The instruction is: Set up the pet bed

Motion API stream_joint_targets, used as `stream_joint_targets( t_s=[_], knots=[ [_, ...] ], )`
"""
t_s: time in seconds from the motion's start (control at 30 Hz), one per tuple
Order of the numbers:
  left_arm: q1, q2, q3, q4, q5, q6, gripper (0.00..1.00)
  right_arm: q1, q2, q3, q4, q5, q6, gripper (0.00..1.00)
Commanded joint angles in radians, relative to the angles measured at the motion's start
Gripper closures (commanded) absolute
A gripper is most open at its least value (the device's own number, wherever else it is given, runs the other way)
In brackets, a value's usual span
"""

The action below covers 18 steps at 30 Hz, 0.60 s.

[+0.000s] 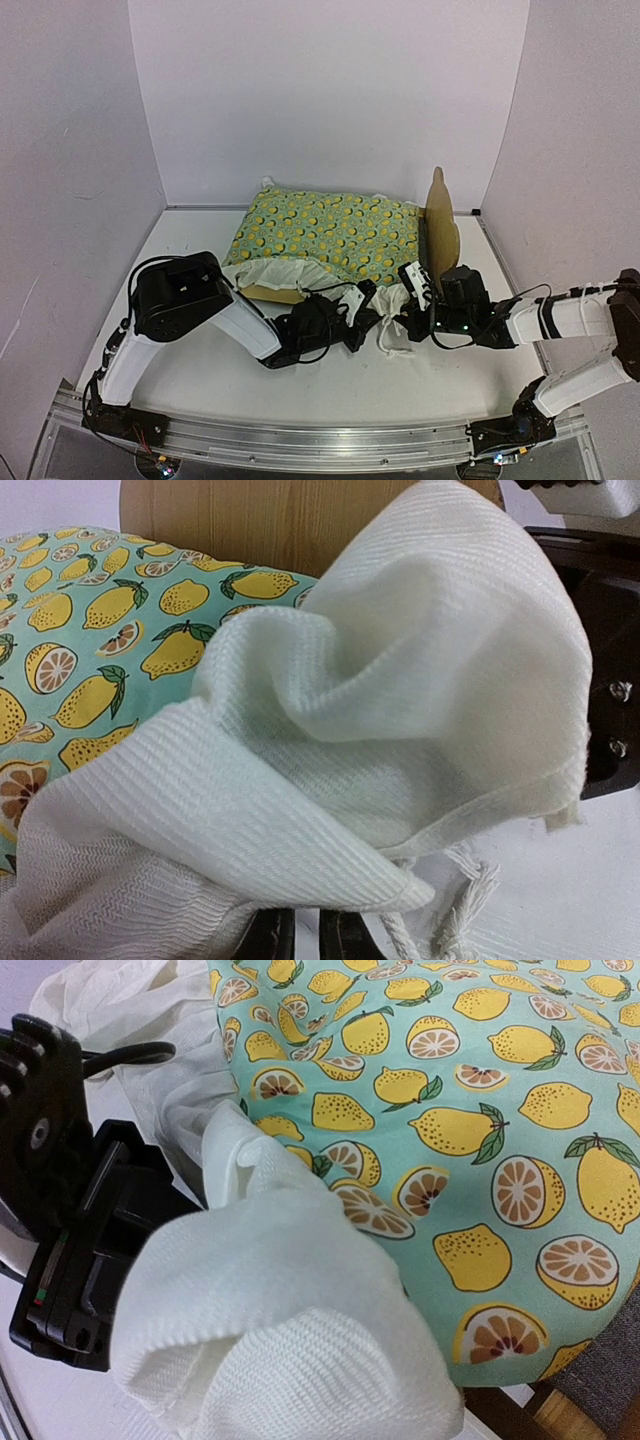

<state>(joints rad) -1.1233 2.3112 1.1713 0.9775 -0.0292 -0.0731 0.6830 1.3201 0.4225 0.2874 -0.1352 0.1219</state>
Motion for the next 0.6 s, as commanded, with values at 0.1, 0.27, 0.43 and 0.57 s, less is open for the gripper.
stream_joint_targets(
  t_s=[0.1, 0.27, 0.43, 0.57],
  knots=[
    [-0.001, -0.111, 0.016, 0.061, -0.066, 0.015, 0.9, -0.005, -0.027, 0.035, 0.016, -0.016, -0.021, 1.0],
    [-0.021, -0.124, 0.027, 0.061, -0.056, 0.057, 0.85, -0.005, -0.023, 0.032, 0.019, -0.022, -0.021, 1.0],
    [-0.021, -0.093, 0.053, 0.058, -0.066, 0.057, 0.83, -0.005, -0.025, 0.035, 0.018, -0.028, -0.018, 1.0],
    [-0.021, -0.075, 0.066, 0.054, -0.055, 0.059, 0.83, -0.005, -0.027, 0.034, 0.018, -0.027, -0.018, 1.0]
  ],
)
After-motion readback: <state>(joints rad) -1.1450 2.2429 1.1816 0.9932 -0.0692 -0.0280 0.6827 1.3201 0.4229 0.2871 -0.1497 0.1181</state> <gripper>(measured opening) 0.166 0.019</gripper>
